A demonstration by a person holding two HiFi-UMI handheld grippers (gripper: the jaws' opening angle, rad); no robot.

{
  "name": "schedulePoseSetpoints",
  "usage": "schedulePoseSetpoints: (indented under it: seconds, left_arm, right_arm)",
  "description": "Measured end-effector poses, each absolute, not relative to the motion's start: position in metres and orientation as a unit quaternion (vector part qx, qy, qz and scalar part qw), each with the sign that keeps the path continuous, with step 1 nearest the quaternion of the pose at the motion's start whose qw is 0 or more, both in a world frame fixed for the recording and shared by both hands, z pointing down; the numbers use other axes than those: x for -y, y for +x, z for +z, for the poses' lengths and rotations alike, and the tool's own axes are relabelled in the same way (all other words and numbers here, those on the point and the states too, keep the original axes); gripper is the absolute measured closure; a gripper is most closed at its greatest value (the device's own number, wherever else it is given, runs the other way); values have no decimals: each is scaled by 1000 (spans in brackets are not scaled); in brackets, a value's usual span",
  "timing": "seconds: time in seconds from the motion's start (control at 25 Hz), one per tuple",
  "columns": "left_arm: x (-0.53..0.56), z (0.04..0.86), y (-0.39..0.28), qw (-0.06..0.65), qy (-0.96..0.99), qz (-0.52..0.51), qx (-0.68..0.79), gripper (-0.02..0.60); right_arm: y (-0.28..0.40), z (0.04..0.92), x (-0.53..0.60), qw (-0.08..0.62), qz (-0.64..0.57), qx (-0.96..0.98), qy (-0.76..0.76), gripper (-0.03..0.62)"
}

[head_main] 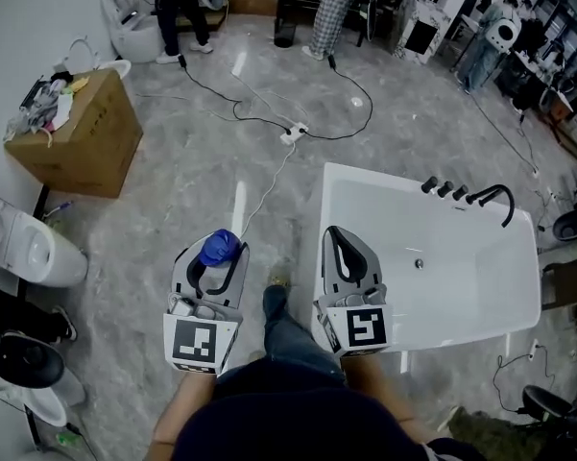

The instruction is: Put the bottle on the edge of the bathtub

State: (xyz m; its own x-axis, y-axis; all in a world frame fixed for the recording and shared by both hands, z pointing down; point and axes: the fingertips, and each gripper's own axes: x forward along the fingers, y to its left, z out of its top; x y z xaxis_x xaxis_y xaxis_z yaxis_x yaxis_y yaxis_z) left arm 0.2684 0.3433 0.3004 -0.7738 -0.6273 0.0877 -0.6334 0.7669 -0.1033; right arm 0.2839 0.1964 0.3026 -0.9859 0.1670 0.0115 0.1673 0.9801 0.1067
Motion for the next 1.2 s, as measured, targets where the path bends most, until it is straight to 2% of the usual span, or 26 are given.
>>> schedulePoseSetpoints:
  seconds: [0.44,0.68,0.88,1.2]
  left_arm:
    - [-270,287,65,16,356,53,933,407]
    - [-224,296,-16,20,378,49,924,407]
    - [-184,306,-62,34,415,56,908,407]
    - [-95,323,-116,27,525,79,847,407]
  right_arm:
    - [89,290,-129,-13,-73,994,-75,565]
    - [13,302,-91,-1,-79,994,-72,565]
    - [-19,311,-52,11,-70,997,-36,565]
    - [-28,346,27,65,-53,994,72,565]
